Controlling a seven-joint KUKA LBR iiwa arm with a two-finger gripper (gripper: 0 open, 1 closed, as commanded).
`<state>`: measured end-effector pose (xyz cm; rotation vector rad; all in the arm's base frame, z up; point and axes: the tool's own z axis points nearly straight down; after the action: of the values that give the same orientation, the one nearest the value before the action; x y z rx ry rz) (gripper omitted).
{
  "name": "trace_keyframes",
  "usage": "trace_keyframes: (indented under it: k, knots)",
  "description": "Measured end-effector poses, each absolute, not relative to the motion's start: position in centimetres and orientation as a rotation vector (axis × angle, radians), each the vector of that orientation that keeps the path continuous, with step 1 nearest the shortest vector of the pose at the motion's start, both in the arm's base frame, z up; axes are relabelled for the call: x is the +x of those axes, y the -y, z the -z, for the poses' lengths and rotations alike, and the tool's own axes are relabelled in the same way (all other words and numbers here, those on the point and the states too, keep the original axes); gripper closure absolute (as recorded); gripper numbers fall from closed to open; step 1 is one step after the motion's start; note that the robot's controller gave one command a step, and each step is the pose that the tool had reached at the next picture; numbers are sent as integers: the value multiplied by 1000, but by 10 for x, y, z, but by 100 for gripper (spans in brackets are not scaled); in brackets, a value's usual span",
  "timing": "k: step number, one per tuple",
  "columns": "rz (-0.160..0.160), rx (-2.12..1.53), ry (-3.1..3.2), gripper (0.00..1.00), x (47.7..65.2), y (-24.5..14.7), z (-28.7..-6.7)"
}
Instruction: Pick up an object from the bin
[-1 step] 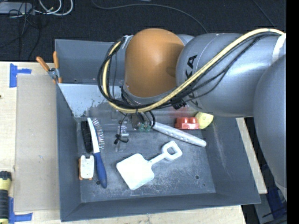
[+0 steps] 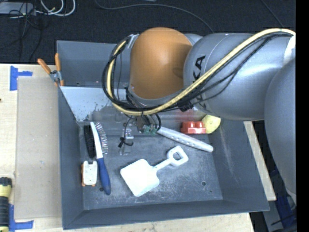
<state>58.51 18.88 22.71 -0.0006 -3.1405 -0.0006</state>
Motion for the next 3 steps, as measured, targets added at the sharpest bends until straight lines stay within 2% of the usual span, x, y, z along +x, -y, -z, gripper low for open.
trace_keyframes:
  k: [1, 2, 3]
  knots:
    - [1, 146, 3136, 0, 575, -144, -162]
    - [2, 535, 3092, 0, 577, -72, -157]
    - [0, 339, 3119, 0, 543, -72, -132]
